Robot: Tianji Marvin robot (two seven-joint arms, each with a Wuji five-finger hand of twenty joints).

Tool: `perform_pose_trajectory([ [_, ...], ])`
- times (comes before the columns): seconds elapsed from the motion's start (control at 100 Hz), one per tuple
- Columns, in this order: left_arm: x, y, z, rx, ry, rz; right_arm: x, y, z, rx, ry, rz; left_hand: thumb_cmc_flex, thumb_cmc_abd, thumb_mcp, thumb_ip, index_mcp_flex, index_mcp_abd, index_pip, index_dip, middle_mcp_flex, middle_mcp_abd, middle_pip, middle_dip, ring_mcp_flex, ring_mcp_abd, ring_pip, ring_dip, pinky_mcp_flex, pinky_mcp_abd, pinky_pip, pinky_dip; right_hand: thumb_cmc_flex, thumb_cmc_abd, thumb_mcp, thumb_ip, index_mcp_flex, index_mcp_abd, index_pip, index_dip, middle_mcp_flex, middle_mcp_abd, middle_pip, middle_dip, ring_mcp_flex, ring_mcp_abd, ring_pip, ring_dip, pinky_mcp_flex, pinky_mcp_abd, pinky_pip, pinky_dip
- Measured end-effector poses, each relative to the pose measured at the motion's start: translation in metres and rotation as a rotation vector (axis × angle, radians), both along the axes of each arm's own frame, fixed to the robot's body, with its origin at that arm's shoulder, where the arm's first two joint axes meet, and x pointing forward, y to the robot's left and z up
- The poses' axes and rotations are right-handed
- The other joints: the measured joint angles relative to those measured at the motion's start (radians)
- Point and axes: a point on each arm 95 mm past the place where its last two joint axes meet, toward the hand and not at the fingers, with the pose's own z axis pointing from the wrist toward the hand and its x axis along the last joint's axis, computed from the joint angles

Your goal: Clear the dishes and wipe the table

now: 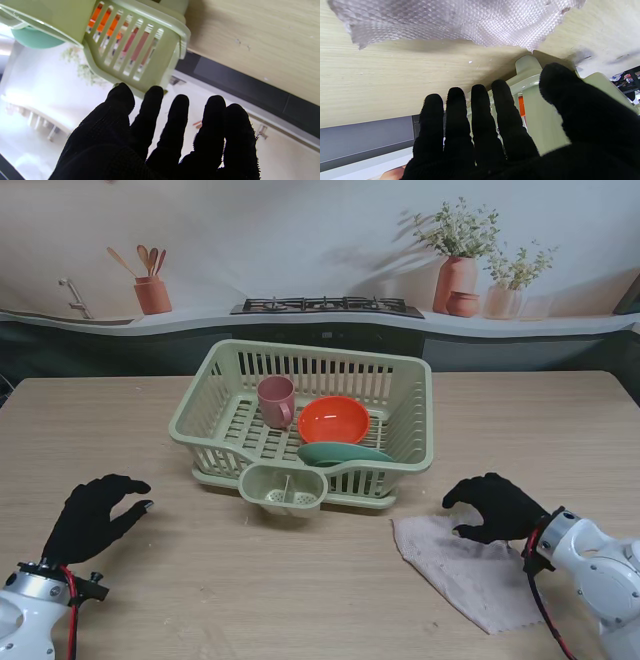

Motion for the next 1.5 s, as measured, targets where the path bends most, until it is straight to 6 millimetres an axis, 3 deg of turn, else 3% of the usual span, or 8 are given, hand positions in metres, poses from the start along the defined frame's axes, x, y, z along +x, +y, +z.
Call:
perform_pose_trajectory([
  [0.22,-0.007,0.004,-0.003,-0.007,0.018,0.016,-0.003,0.005,-0.002,-0.027,0.021,0.024,-0.011,0.012,-0.025,0.000,0.033,0.012,-0.042,0.000,0.000,0.011,0.000,-0.001,0.000,0.009,0.000,-0.007,0.000,0.007,0.000,0.000,0.000,-0.020,0.000,0.000,-0.001,0.000,-0.038,0.000,-0.004,-0.002,-0.026,0.000,0.000,0.000,-0.034,-0.005,-0.021,0.002,-0.025,-0.011],
  [0.25,-0.008,0.005,-0.003,-0.007,0.019,0.018,-0.003,0.005,-0.003,-0.032,0.025,0.027,-0.011,0.012,-0.025,0.019,0.043,0.012,-0.057,0.000,0.000,0.011,0.000,-0.001,0.000,0.010,0.000,-0.007,0.000,0.008,0.000,0.000,0.000,-0.020,0.000,0.000,-0.001,0.000,-0.041,0.000,-0.004,-0.004,-0.029,-0.006,0.000,0.000,-0.039,-0.010,-0.024,0.010,-0.030,-0.012],
  [0.58,-0.013,0.008,-0.007,-0.044,0.049,0.042,-0.008,0.013,-0.016,-0.086,0.085,0.059,-0.024,0.025,-0.037,0.020,0.108,0.024,-0.170,-0.001,0.000,0.014,-0.002,-0.002,0.000,0.012,0.000,-0.008,-0.004,0.009,0.000,0.000,-0.002,-0.032,-0.016,0.000,-0.005,-0.012,-0.070,0.000,-0.057,-0.024,-0.079,-0.019,-0.035,0.000,-0.131,-0.028,-0.088,0.013,-0.133,-0.023],
  [0.97,-0.014,0.009,-0.007,-0.044,0.044,0.043,-0.020,0.017,-0.035,-0.139,0.149,0.086,-0.024,0.026,-0.037,0.020,0.108,0.024,-0.203,0.023,0.000,0.023,-0.002,-0.002,0.000,0.013,0.000,-0.008,-0.011,0.009,0.000,0.000,-0.012,-0.034,-0.076,0.000,-0.111,-0.039,-0.071,0.002,-0.187,-0.027,-0.098,-0.020,-0.127,-0.013,-0.178,-0.029,-0.144,0.024,-0.220,-0.023],
  [1.18,-0.015,0.009,-0.008,-0.044,0.045,0.044,-0.024,0.021,-0.044,-0.172,0.168,0.103,-0.024,0.026,-0.050,0.020,0.108,0.024,-0.204,0.032,0.001,0.023,-0.002,-0.002,0.000,0.013,0.000,-0.008,-0.011,0.009,0.000,0.000,-0.011,-0.047,-0.100,0.000,-0.229,-0.064,-0.061,0.019,-0.274,-0.045,-0.094,-0.017,-0.192,-0.042,-0.196,-0.029,-0.157,0.024,-0.259,0.018],
  [1.28,-0.015,0.009,-0.008,-0.045,0.045,0.044,-0.023,0.022,-0.044,-0.183,0.163,0.110,-0.024,0.026,-0.050,0.021,0.108,0.024,-0.208,0.034,0.001,0.024,-0.002,-0.003,0.000,0.013,0.000,-0.008,-0.013,0.009,0.000,0.000,-0.005,-0.096,-0.096,0.000,-0.244,-0.060,-0.051,0.019,-0.284,-0.038,-0.077,-0.024,-0.194,-0.040,-0.187,-0.025,-0.132,0.024,-0.261,0.046],
  [1.36,-0.015,0.009,-0.008,-0.046,0.048,0.044,-0.023,0.023,-0.044,-0.184,0.161,0.110,-0.024,0.027,-0.050,0.031,0.119,0.026,-0.214,0.036,0.001,0.024,-0.002,-0.003,0.000,0.014,0.000,-0.008,-0.014,0.009,0.000,0.000,0.017,-0.132,-0.054,-0.001,-0.248,-0.058,-0.028,0.019,-0.287,-0.034,-0.043,-0.030,-0.202,-0.036,-0.156,-0.021,-0.101,0.025,-0.203,0.076],
  [1.5,-0.015,0.009,-0.008,-0.048,0.051,0.044,-0.021,0.027,-0.046,-0.245,0.094,0.139,-0.024,0.039,-0.062,0.031,0.119,0.026,-0.214,0.040,0.001,0.024,-0.002,-0.004,0.000,0.014,0.000,-0.009,-0.014,0.009,0.000,0.000,0.064,-0.180,0.054,-0.001,-0.282,-0.059,0.036,0.019,-0.281,-0.029,0.104,0.017,-0.192,-0.037,0.041,0.038,-0.001,0.010,0.074,0.125],
])
